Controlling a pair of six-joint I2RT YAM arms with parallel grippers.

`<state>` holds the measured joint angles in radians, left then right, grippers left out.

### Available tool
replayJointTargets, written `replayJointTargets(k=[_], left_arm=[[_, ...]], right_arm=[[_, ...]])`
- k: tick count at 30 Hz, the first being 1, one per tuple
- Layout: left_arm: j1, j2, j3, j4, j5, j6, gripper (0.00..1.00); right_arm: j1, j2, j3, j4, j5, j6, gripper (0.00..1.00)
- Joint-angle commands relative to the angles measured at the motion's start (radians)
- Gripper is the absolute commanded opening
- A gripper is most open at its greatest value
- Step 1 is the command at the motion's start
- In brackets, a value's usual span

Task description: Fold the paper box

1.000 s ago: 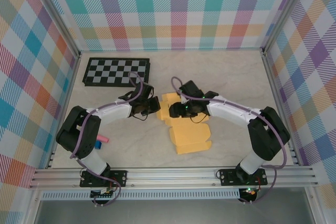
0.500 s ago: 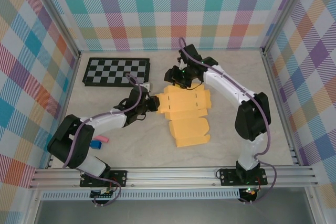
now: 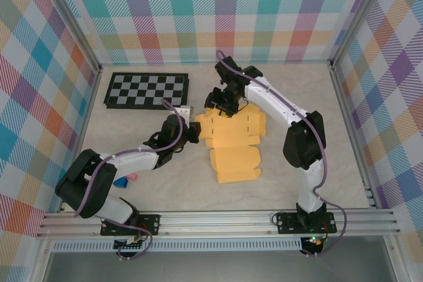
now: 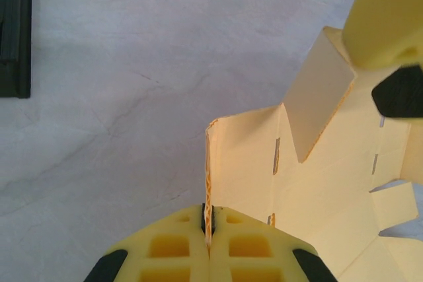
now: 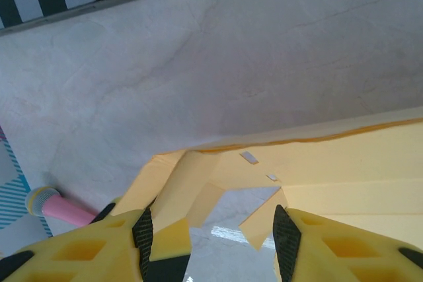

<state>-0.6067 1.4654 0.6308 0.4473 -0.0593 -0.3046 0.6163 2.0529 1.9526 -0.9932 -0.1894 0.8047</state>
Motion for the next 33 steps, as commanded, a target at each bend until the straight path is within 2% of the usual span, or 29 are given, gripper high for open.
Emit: replayJointTargets(k=[1, 7, 10, 13, 17, 19, 21, 25, 28, 33], left_arm=[[-0.016, -0.009, -0.017, 0.074, -0.026, 0.022, 0.00], [-0.018, 0.021, -0.003, 0.073, -0.044, -0.004, 0.00], [-0.018, 0.035, 0.012, 0.050, -0.077, -0.050, 0.00], [-0.018, 0.036, 0.003, 0.048, -0.123, -0.119, 0.00], [-0.017, 0.042, 0.000, 0.050, -0.122, -0.139, 0.00], [-0.018, 0.052, 0.011, 0.034, -0.110, -0.141, 0.00], [-0.017, 0.063, 0.033, -0.004, -0.096, -0.156, 0.00], [-0.017, 0.073, 0.080, -0.086, -0.051, -0.214, 0.00], [-0.015, 0.072, 0.113, -0.155, -0.033, -0.245, 0.00], [-0.014, 0.071, 0.150, -0.218, 0.001, -0.272, 0.00]], right_arm=[[0.014, 0.031, 0.042, -0.058, 0.044, 0.000, 0.53], [0.026, 0.035, 0.071, -0.071, 0.048, -0.012, 0.54], [0.025, -0.025, 0.012, -0.030, 0.046, -0.054, 0.54], [0.024, -0.151, -0.168, 0.094, 0.067, -0.155, 0.52], [0.023, -0.304, -0.441, 0.249, 0.090, -0.251, 0.47], [0.040, -0.375, -0.623, 0.418, 0.041, -0.282, 0.49], [0.076, -0.399, -0.725, 0.535, 0.025, -0.332, 0.52], [0.164, -0.389, -0.746, 0.597, 0.187, -0.450, 0.58], [0.167, -0.358, -0.747, 0.639, 0.200, -0.490, 0.62], [0.169, -0.307, -0.782, 0.721, 0.181, -0.509, 0.63]])
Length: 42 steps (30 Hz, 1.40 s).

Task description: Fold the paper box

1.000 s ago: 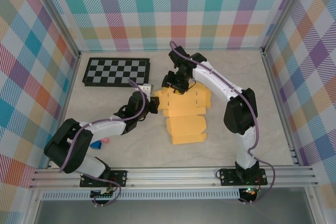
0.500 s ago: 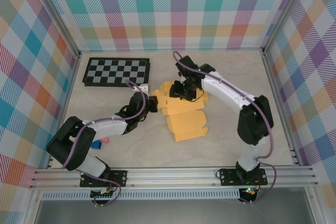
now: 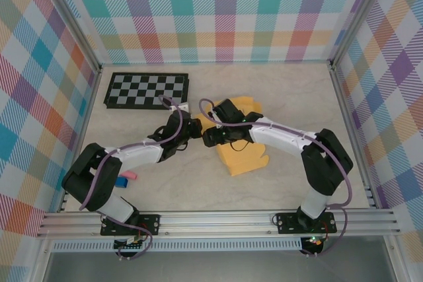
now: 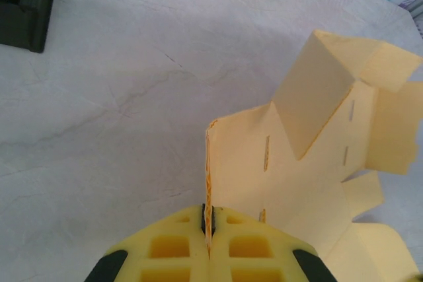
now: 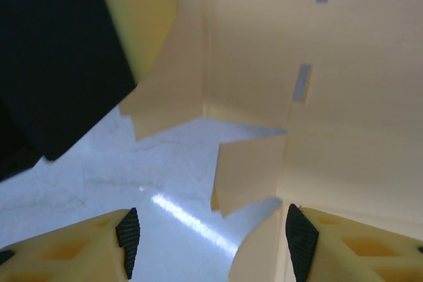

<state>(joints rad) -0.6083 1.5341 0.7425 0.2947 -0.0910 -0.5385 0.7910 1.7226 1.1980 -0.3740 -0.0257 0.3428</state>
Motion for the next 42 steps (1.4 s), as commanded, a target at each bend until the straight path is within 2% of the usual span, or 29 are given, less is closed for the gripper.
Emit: replayJointTargets(k=[1, 8, 13, 17, 19, 21, 24, 36, 42], left_arm=[[-0.013, 0.005, 0.045, -0.075, 0.038, -0.042, 0.00], [-0.011, 0.048, 0.065, -0.081, 0.087, -0.049, 0.00], [-0.010, 0.062, 0.072, -0.089, 0.085, -0.046, 0.00], [-0.010, 0.055, 0.073, -0.101, 0.074, -0.036, 0.00], [-0.008, 0.053, 0.072, -0.104, 0.067, -0.034, 0.00], [-0.008, 0.052, 0.071, -0.105, 0.068, -0.035, 0.00], [-0.008, 0.053, 0.072, -0.104, 0.073, -0.042, 0.00], [-0.002, 0.109, 0.136, -0.156, 0.125, -0.082, 0.00], [-0.002, 0.115, 0.142, -0.159, 0.122, -0.074, 0.00]], right_arm=[[-0.006, 0.026, -0.040, 0.119, 0.025, -0.041, 0.63], [-0.007, 0.049, -0.071, 0.147, 0.097, -0.049, 0.61], [-0.010, 0.055, -0.068, 0.114, 0.111, -0.039, 0.48], [-0.010, 0.055, -0.069, 0.081, 0.121, -0.022, 0.45], [-0.009, 0.051, -0.081, 0.075, 0.133, -0.018, 0.50], [-0.009, 0.045, -0.080, 0.069, 0.115, -0.013, 0.60], [-0.007, 0.029, -0.069, 0.070, 0.053, 0.019, 0.63], [0.002, 0.028, -0.132, 0.132, 0.054, 0.088, 0.62], [0.002, 0.033, -0.138, 0.096, 0.142, 0.098, 0.57]])
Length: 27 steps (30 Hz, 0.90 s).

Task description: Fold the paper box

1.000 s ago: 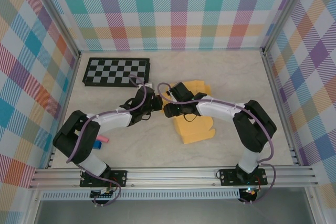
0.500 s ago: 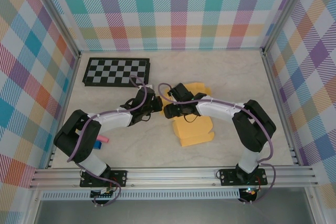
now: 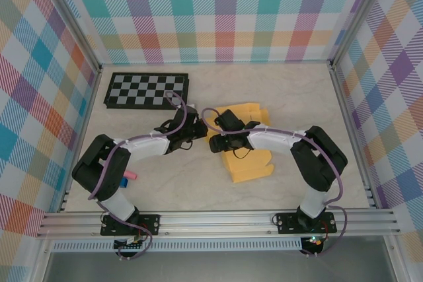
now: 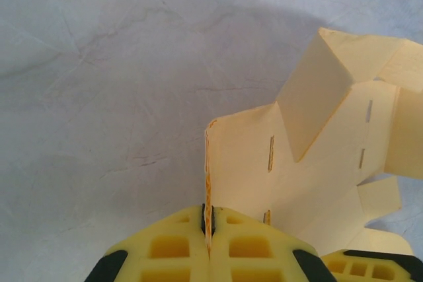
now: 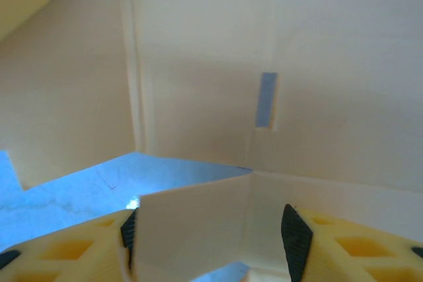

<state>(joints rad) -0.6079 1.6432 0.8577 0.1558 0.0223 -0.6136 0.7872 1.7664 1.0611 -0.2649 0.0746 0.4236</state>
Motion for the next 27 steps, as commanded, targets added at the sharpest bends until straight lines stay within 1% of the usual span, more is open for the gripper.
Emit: replayJointTargets(k=[1, 6, 17, 27], left_arm=[[-0.003, 0.004, 0.025, -0.024, 0.003, 0.007, 0.00], [-0.003, -0.008, 0.008, -0.029, -0.028, 0.031, 0.00], [-0.003, -0.011, -0.029, 0.006, -0.045, 0.053, 0.00], [-0.003, -0.012, -0.061, 0.019, -0.074, 0.110, 0.00]], right_arm=[[0.007, -0.016, 0.004, -0.022, 0.045, 0.016, 0.54], [-0.006, -0.029, 0.027, -0.073, 0.053, 0.026, 0.50], [-0.026, -0.031, -0.009, -0.070, 0.033, 0.033, 0.44], [-0.047, -0.027, -0.035, -0.086, 0.030, 0.046, 0.46]])
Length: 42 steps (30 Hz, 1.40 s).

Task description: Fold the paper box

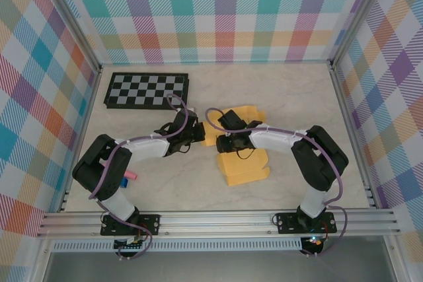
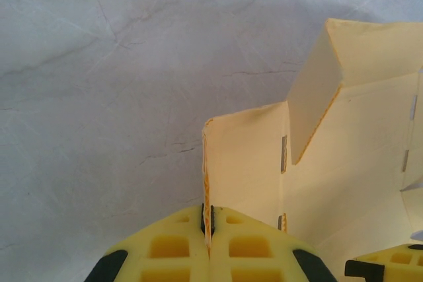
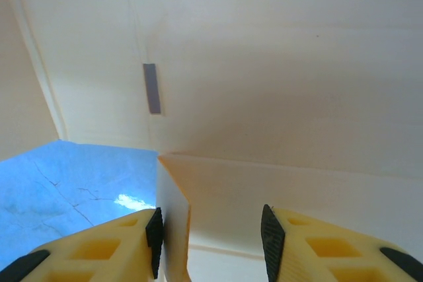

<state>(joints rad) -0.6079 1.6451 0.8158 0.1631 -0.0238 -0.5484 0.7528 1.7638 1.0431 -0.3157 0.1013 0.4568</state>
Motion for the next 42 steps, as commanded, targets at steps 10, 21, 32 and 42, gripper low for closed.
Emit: replayJointTargets(k=[10, 21, 32, 42], left_arm=[[-0.004, -0.019, -0.034, 0.024, -0.039, 0.050, 0.00], [-0.004, -0.019, -0.041, 0.048, -0.031, 0.053, 0.00], [-0.004, -0.027, -0.053, 0.117, -0.044, 0.103, 0.00], [-0.004, -0.029, -0.083, 0.203, -0.014, 0.121, 0.00]], right_arm=[[-0.017, 0.018, 0.021, -0.162, 0.062, 0.018, 0.46], [-0.016, 0.037, 0.051, -0.176, 0.028, 0.034, 0.47], [-0.131, -0.211, 0.163, -0.269, -0.161, 0.251, 0.75], [-0.184, 0.040, 0.574, -0.476, -0.221, 0.333, 0.74]])
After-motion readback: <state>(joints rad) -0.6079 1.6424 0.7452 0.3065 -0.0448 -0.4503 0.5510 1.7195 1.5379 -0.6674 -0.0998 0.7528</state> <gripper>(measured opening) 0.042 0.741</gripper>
